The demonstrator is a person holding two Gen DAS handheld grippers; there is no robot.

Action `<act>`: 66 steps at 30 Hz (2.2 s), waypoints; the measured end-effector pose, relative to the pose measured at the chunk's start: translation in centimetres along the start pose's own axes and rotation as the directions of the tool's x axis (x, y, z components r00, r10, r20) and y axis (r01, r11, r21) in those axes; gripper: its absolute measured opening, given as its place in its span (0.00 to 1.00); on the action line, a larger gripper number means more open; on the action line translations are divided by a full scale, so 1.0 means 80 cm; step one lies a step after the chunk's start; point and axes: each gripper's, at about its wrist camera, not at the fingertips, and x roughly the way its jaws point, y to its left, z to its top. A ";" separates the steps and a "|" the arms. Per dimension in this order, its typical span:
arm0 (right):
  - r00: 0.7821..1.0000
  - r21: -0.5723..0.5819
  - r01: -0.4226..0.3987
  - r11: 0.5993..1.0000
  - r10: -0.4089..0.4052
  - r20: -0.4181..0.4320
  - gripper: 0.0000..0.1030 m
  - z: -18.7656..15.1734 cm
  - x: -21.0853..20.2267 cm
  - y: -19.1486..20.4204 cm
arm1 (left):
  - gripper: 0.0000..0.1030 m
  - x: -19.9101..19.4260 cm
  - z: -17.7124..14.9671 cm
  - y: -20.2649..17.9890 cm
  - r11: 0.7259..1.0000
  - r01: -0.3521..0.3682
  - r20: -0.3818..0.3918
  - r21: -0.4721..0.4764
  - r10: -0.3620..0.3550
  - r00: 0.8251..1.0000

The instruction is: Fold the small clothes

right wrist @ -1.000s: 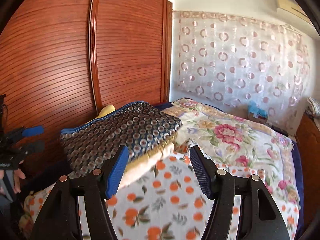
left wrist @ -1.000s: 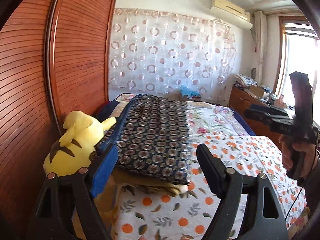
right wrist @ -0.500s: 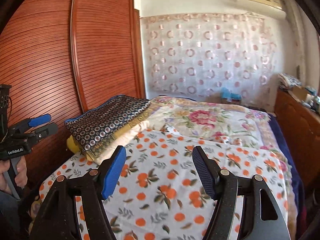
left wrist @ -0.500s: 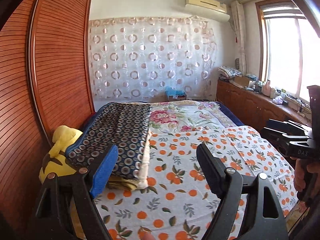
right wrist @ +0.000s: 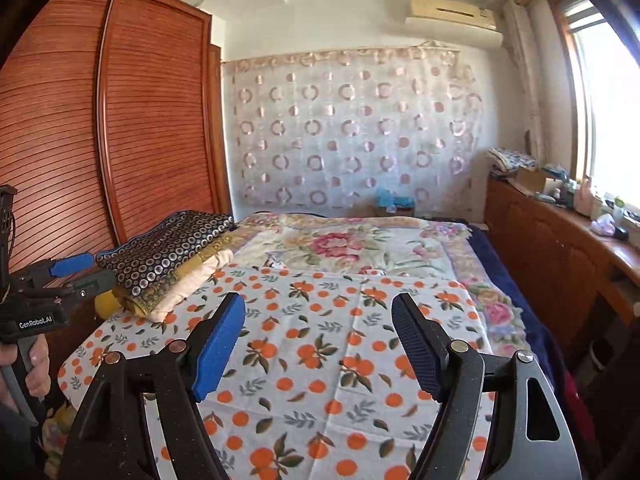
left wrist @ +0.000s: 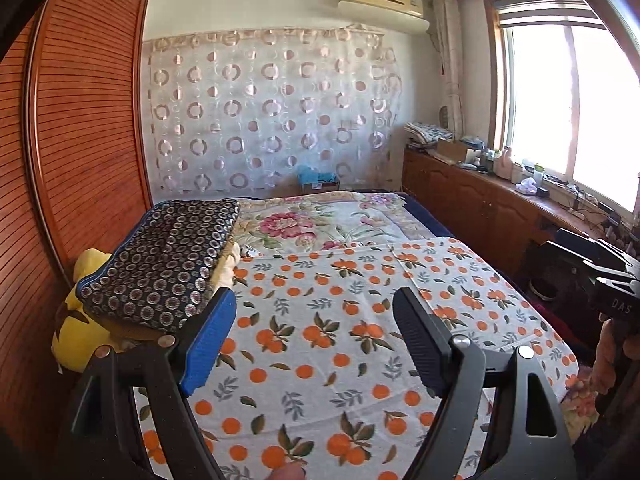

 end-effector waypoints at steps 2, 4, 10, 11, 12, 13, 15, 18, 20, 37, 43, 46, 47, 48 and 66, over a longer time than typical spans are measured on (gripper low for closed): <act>1.000 0.003 0.007 1.000 -0.007 -0.001 0.75 -0.003 -0.003 0.004 | 0.79 -0.002 -0.001 -0.008 1.000 0.007 -0.002 0.012 -0.007 1.000; 1.000 0.001 0.013 1.000 -0.013 0.000 0.75 -0.006 -0.010 0.010 | 0.79 -0.002 -0.001 -0.014 1.000 0.007 -0.003 0.017 -0.007 1.000; 1.000 0.015 0.020 1.000 -0.020 0.005 0.75 -0.011 -0.014 0.023 | 0.79 -0.002 -0.002 -0.023 1.000 0.012 -0.012 0.013 -0.012 1.000; 1.000 0.018 0.021 1.000 -0.021 0.005 0.75 -0.012 -0.014 0.024 | 0.79 -0.002 -0.002 -0.023 1.000 0.011 -0.011 0.012 -0.011 1.000; 1.000 0.020 0.021 1.000 -0.021 0.005 0.75 -0.014 -0.014 0.026 | 0.79 -0.002 -0.002 -0.023 1.000 0.011 -0.011 0.012 -0.011 1.000; 1.000 0.020 0.020 1.000 -0.020 0.007 0.75 -0.013 -0.014 0.028 | 0.79 -0.002 -0.003 -0.023 1.000 0.010 -0.010 0.009 -0.010 1.000; 1.000 0.018 0.024 1.000 -0.024 0.008 0.75 -0.014 -0.013 0.032 | 0.79 -0.003 -0.003 -0.022 1.000 0.011 -0.009 0.004 -0.011 1.000; 1.000 0.016 0.024 1.000 -0.024 0.008 0.75 -0.018 -0.011 0.032 | 0.79 -0.003 -0.003 -0.021 1.000 0.009 -0.009 0.006 -0.009 1.000; 1.000 0.014 0.021 1.000 -0.021 0.009 0.75 -0.019 -0.008 0.026 | 0.79 -0.003 -0.003 -0.021 1.000 0.010 -0.009 0.004 -0.010 1.000; 1.000 0.000 0.011 1.000 -0.011 0.019 0.75 -0.021 -0.014 0.005 | 0.79 -0.009 -0.003 -0.023 1.000 0.009 -0.001 0.001 -0.009 1.000; 1.000 -0.002 0.007 1.000 -0.007 0.022 0.75 -0.022 -0.017 -0.003 | 0.79 -0.011 -0.002 -0.026 1.000 0.007 0.001 0.001 -0.007 1.000; 1.000 0.000 0.006 1.000 -0.006 0.024 0.75 -0.023 -0.019 -0.004 | 0.79 -0.012 -0.001 -0.027 1.000 0.007 0.002 0.001 -0.007 1.000; 1.000 -0.001 0.006 1.000 -0.006 0.024 0.75 -0.023 -0.019 -0.004 | 0.79 -0.012 -0.001 -0.028 1.000 0.006 0.002 0.000 -0.006 1.000; 1.000 -0.003 0.006 1.000 -0.006 0.024 0.75 -0.024 -0.019 -0.004 | 0.79 -0.012 -0.002 -0.027 1.000 0.005 0.002 0.000 -0.005 1.000; 1.000 -0.007 -0.001 1.000 0.001 0.028 0.75 -0.024 -0.021 -0.013 | 0.79 -0.015 0.000 -0.029 1.000 0.002 0.004 -0.007 -0.002 1.000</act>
